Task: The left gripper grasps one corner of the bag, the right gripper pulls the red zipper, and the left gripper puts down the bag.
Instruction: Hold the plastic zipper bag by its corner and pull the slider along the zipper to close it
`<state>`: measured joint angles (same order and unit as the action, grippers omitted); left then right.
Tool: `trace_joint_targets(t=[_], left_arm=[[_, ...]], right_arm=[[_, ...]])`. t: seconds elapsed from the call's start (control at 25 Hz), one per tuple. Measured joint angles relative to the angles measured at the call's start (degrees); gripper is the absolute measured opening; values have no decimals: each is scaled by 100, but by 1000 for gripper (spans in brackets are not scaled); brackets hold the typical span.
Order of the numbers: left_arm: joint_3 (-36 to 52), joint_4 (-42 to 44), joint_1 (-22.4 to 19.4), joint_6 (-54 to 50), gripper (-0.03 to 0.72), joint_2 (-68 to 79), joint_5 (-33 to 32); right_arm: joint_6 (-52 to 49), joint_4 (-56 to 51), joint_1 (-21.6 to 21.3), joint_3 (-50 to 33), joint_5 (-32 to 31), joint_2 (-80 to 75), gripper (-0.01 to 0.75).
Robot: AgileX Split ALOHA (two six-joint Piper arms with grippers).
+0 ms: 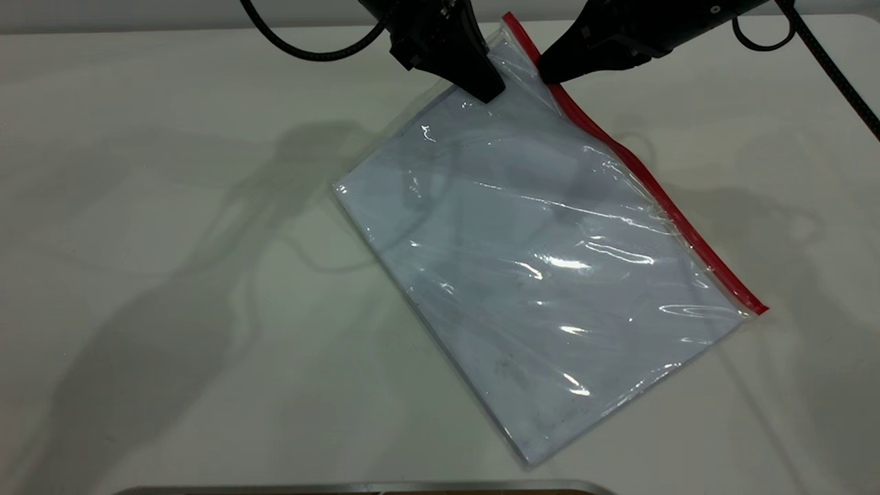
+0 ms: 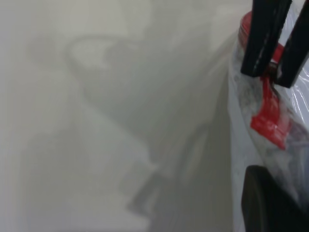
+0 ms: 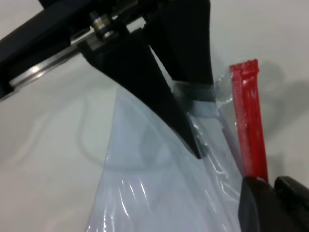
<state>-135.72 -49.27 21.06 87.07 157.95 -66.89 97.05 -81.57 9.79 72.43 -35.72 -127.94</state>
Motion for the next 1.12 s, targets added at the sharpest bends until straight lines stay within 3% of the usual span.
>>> trace_joint_targets(t=[0.8, 1.12], left_arm=[[0, -47, 26, -291, 52, 30, 102], [0, -102, 39, -757, 52, 30, 102]], right_arm=[[-1384, 1722, 37, 45, 341, 9, 33], [-2189, 2894, 41, 69, 378, 16, 37]])
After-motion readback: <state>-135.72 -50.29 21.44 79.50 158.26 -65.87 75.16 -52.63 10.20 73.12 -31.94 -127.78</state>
